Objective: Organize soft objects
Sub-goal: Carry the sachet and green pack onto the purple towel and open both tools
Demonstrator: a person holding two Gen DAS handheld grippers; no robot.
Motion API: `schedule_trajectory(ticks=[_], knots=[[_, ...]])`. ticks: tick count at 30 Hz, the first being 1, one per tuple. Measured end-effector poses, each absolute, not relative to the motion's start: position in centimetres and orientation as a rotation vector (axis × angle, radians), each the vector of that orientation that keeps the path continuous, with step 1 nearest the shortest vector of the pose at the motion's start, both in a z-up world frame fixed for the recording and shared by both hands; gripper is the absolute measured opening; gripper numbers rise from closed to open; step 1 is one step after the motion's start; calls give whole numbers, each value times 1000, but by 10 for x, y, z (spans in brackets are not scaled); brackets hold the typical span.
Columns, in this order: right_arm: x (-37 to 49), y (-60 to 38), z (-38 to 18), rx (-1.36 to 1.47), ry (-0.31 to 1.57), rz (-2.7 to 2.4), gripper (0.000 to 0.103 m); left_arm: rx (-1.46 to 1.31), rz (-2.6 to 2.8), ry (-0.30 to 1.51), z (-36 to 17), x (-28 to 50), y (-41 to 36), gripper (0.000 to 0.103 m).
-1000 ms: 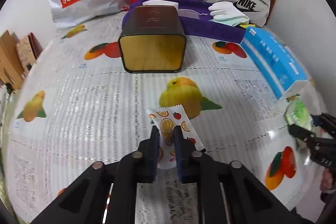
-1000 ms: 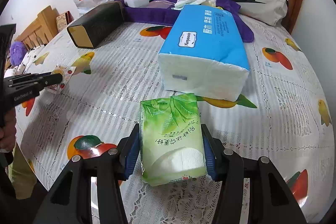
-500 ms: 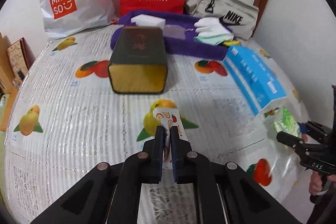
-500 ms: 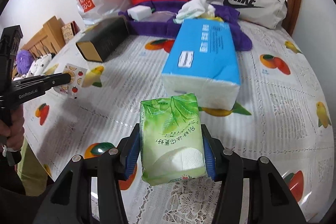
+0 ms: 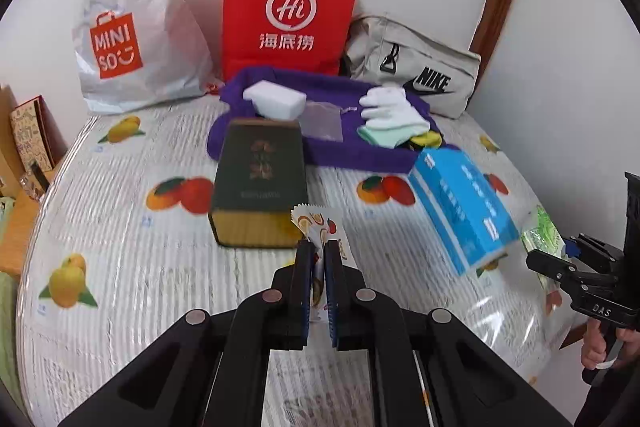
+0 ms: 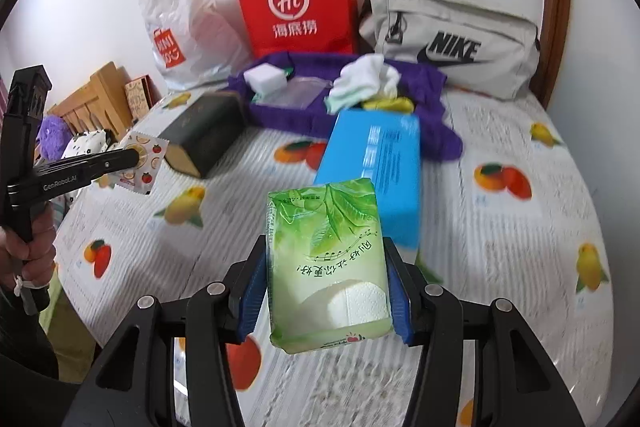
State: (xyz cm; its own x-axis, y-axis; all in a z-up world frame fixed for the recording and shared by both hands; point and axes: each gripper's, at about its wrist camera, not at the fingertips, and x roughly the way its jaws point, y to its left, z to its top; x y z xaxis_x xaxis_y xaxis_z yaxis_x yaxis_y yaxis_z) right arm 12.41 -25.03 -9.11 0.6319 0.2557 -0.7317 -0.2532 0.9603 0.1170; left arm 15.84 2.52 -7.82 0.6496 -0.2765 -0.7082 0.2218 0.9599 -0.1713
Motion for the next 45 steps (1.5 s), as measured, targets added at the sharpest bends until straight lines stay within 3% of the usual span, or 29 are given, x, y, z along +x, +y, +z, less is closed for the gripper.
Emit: schedule_trajectory(ticks=[22, 33, 45], knots=[[305, -249, -66, 26, 798, 273, 52, -11, -256, 827, -52, 300, 10, 7], [391, -235, -80, 41, 874, 325, 53, -35, -284, 876, -67, 368, -3, 7], [426, -203, -121, -45, 1018, 379, 54, 6, -356, 978, -94, 413, -35, 7]])
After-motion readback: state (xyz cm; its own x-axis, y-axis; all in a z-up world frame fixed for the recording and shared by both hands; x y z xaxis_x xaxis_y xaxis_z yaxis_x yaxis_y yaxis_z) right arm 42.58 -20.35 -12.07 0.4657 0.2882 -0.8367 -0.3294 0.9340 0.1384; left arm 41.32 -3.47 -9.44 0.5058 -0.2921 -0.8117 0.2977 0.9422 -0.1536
